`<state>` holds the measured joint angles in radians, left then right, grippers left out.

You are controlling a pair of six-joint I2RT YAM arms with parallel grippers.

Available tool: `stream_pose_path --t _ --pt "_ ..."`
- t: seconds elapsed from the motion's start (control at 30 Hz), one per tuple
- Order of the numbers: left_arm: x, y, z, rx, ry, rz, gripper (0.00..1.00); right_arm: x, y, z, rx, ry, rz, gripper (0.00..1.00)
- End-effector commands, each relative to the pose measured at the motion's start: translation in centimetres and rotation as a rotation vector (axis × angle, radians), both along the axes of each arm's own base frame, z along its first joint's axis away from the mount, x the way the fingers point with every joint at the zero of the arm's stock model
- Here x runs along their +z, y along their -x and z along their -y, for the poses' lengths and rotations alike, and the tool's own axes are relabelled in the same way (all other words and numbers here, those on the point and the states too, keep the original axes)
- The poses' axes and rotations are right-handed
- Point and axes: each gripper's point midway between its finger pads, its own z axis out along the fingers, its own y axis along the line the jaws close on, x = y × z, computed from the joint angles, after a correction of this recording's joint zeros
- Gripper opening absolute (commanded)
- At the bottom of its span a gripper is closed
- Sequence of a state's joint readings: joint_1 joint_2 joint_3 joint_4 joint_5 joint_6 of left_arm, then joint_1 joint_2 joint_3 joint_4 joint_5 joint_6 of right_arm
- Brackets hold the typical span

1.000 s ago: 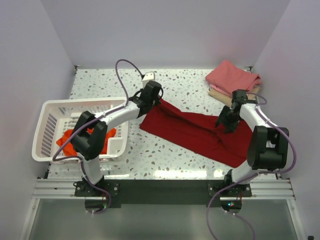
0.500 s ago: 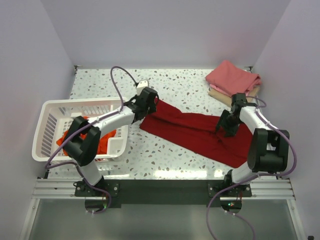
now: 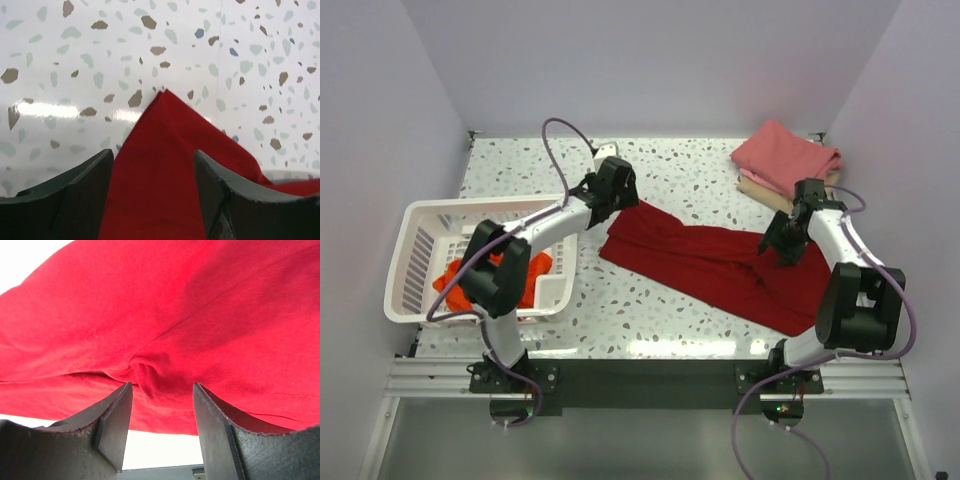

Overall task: Fold and stack the t-shirts
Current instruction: Fold the tshirt

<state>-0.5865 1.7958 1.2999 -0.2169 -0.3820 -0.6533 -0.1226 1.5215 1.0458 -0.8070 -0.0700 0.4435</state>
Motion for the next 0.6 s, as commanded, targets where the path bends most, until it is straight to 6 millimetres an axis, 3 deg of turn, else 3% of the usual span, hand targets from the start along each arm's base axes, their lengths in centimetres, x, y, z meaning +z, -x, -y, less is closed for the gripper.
stream_pose_path --t 0.0,0.03,0.1,0.13,0.17,0.23,0.47,0.57 --pt "-0.9 -4.0 0.1 -0.006 0.028 0.016 0.69 2.3 -0.6 1.5 -0.028 0.018 0.058 0.55" --pt "-0.5 -5.1 0.5 -0.023 0.053 0.024 0.68 2.4 -0.6 2.2 -0.051 0.016 0.063 0.55" --pt "-2.2 -6.0 1.1 -0.047 0.062 -0.002 0.66 2.4 -0.5 3.0 -0.070 0.013 0.064 0.55" --pt "-1.6 -6.8 1.9 -0.074 0.079 0.016 0.64 2.5 -0.4 3.6 -0.095 0.004 0.069 0.56" --pt "-2.8 -7.1 2.2 -0.081 0.072 -0.005 0.62 2.4 -0.4 3.9 -0.104 -0.001 0.067 0.56" --pt "-3.7 -7.1 2.6 -0.093 0.066 -0.036 0.57 2.5 -0.2 4.8 -0.134 -0.011 0.069 0.56" --pt "-5.5 -8.0 2.8 -0.104 0.060 -0.045 0.57 2.4 0.4 6.1 -0.166 -0.007 0.064 0.56" --pt "-6.4 -8.0 3.2 -0.113 0.063 -0.068 0.46 2.0 1.0 6.9 -0.189 0.016 0.045 0.56"
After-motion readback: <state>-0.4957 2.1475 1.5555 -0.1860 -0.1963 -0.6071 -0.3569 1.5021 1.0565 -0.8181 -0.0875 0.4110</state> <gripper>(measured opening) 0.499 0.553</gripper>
